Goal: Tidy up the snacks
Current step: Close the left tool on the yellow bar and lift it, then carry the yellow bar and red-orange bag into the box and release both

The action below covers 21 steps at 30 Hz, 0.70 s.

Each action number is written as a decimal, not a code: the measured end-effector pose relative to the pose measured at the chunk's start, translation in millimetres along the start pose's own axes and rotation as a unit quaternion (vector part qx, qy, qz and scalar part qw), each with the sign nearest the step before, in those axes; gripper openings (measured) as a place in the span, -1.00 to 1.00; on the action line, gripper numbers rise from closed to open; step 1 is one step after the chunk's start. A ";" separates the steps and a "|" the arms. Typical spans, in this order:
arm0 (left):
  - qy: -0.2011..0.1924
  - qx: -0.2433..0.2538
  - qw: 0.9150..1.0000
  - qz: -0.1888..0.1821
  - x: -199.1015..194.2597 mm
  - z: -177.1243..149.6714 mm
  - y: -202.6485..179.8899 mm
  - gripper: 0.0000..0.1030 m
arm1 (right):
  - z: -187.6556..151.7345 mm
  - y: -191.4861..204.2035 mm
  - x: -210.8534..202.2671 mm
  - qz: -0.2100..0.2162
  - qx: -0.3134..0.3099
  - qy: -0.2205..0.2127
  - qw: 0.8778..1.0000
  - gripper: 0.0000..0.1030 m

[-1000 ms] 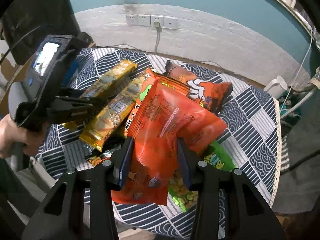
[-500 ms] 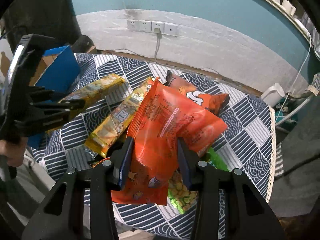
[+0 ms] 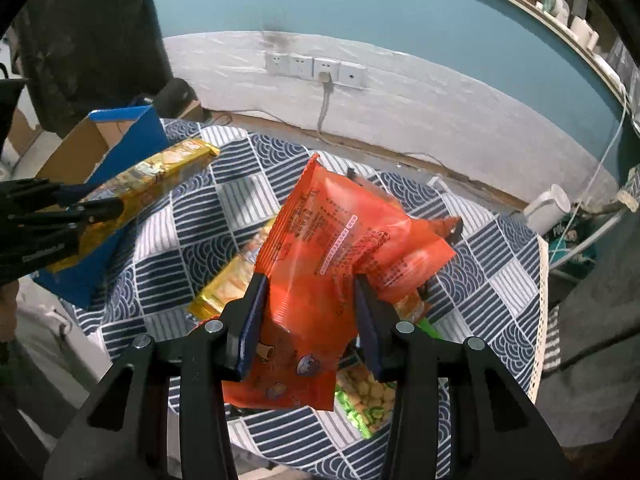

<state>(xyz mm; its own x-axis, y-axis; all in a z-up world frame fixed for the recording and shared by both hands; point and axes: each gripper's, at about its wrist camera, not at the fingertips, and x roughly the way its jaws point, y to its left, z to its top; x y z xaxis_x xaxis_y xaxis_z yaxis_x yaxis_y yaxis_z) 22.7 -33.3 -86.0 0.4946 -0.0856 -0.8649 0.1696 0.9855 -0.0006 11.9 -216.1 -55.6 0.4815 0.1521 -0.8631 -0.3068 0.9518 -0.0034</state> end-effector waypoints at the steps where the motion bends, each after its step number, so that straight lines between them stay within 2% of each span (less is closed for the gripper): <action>1: -0.003 -0.001 1.000 0.001 -4.1 -0.3 2.2 -0.39 | 2.1 1.7 -0.5 0.003 -0.002 -0.001 1.000 -0.20; 10: -0.031 -0.023 0.999 0.004 -36.8 -6.6 28.6 -0.39 | 27.8 38.7 -3.6 0.040 -0.035 -0.011 0.999 -0.20; 21: -0.059 -0.071 0.995 0.027 -63.9 -20.4 86.2 -0.39 | 69.7 101.3 -1.3 0.087 -0.096 -0.011 0.992 -0.20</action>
<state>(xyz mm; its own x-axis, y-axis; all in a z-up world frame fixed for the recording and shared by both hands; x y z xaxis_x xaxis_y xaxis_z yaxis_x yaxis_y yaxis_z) -11.7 60.2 -41.0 0.5980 -0.0411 -0.8004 0.0224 0.9991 -0.0346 37.4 -101.3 -19.6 0.4252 0.3168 -0.8479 -0.5366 0.8426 0.0457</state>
